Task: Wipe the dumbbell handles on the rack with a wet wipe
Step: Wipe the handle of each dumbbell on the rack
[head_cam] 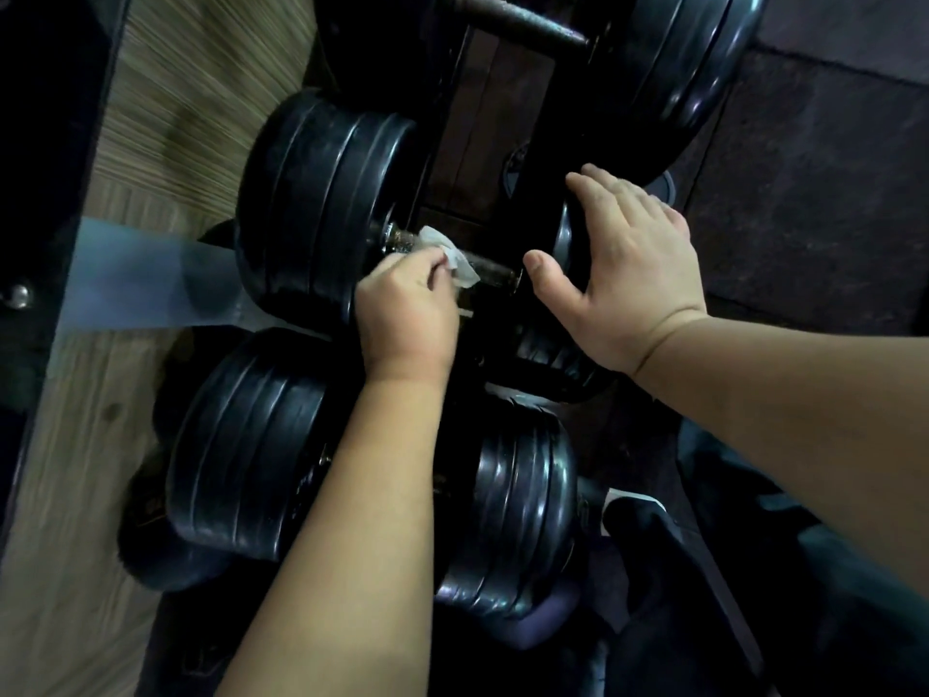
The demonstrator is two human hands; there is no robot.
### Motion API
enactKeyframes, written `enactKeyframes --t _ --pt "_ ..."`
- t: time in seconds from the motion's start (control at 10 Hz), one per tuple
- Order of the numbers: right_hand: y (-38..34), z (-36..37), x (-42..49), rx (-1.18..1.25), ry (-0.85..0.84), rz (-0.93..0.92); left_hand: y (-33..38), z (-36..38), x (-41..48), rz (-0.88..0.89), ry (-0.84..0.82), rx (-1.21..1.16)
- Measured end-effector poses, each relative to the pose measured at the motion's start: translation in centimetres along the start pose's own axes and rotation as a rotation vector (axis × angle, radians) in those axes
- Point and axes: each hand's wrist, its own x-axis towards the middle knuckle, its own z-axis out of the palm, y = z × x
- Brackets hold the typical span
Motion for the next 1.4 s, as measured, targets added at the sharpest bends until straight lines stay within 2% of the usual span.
enactKeyframes --t 0.1,0.2,0.3,0.4,0.5,0.6,0.7,0.8,0.9,1.0,1.1,1.2,1.3,1.4 --pt "0.0 0.0 0.0 -0.002 0.008 0.005 0.0 0.5 -0.6 0.072 -0.046 -0.011" --pt "0.0 0.1 0.0 -0.009 0.001 0.003 0.6 1.2 -1.7 0.221 -0.287 -0.02" --pt "0.1 0.0 0.0 -0.002 -0.002 0.005 -0.2 0.5 -0.7 0.253 -0.224 0.025" --pt "0.1 0.1 0.0 -0.004 0.001 0.001 -1.0 -0.1 -0.3 0.158 -0.038 0.027" --pt "0.2 0.2 0.1 -0.011 0.013 -0.003 -0.2 0.8 -1.7 0.177 -0.109 0.031" --pt "0.2 0.2 0.0 -0.011 0.01 -0.005 0.3 0.8 -1.7 0.243 -0.249 0.011" --pt "0.1 0.2 -0.1 -0.006 -0.002 0.002 -0.3 0.0 -0.3 0.178 -0.095 0.012" --pt "0.1 0.2 0.0 -0.01 -0.004 0.004 0.2 0.3 -0.7 0.011 0.031 -0.017" --pt "0.1 0.1 0.0 -0.012 -0.006 -0.003 1.3 1.3 -1.6 0.045 -0.088 -0.031" --pt "0.1 0.1 0.1 -0.009 -0.005 -0.006 0.8 0.6 -1.0 0.082 -0.113 -0.009" --pt "0.1 0.1 0.0 0.0 0.001 -0.003 0.0 -0.2 -0.6 -0.022 0.05 -0.002" --pt "0.0 0.0 0.0 0.0 0.003 -0.001 0.7 0.9 -1.7 -0.073 0.027 -0.043" --pt "0.0 0.0 0.0 -0.001 -0.002 -0.001 2.0 1.7 -2.6 -0.081 -0.08 -0.108" --pt "0.0 0.0 0.0 -0.003 0.0 0.006 1.7 1.3 -1.7 -0.371 0.061 -0.165"
